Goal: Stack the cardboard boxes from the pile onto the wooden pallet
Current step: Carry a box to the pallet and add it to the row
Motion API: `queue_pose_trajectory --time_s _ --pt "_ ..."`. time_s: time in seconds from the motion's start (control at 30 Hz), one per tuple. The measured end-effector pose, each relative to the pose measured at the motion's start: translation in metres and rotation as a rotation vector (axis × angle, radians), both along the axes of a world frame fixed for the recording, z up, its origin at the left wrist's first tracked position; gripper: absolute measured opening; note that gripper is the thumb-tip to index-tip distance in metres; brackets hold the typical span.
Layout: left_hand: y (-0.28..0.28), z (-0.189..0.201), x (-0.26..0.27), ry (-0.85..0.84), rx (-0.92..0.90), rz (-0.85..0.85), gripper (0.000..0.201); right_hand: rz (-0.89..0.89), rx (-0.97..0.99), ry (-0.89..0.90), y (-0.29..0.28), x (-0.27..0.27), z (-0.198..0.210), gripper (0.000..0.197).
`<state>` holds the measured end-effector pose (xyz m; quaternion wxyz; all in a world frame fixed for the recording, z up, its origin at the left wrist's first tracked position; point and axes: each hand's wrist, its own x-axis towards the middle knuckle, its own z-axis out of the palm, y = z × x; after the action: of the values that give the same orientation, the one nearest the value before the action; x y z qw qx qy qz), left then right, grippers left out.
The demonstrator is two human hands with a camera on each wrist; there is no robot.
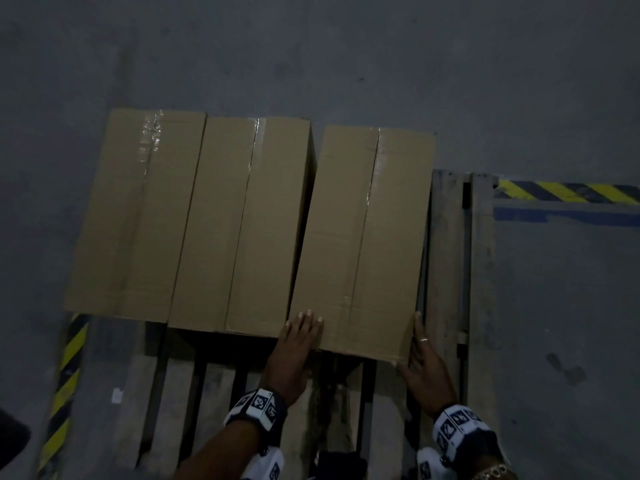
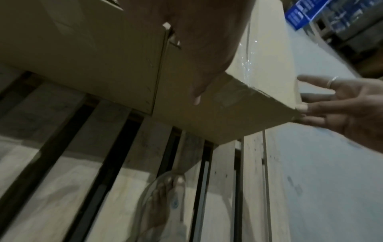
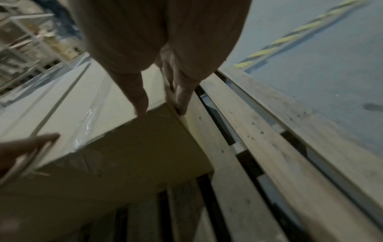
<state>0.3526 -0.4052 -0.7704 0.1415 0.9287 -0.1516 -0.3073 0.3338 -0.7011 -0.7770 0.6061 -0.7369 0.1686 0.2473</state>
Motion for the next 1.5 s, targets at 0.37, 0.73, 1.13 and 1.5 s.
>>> queue_pose_trajectory --time_s 0.37,0.73,1.13,1.5 --pt "0.005 0.002 0.005 -0.114 0.142 0.115 0.128 -0.021 0.047 -0.020 -0.004 0.010 -0.016 0.106" --pt "-0.006 0.005 -0.005 -0.032 0.217 0.121 0.113 0.105 0.108 0.027 -0.016 0.023 -0.026 0.107" --pt "0.008 0.013 -0.005 -0.069 0.266 0.083 0.109 0.130 -0.136 -0.076 -0.013 0.009 -0.018 0.094" --pt "-0.020 0.067 -0.076 -0.067 0.207 0.065 0.063 0.149 -0.403 -0.200 -0.018 -0.072 0.021 0.072"
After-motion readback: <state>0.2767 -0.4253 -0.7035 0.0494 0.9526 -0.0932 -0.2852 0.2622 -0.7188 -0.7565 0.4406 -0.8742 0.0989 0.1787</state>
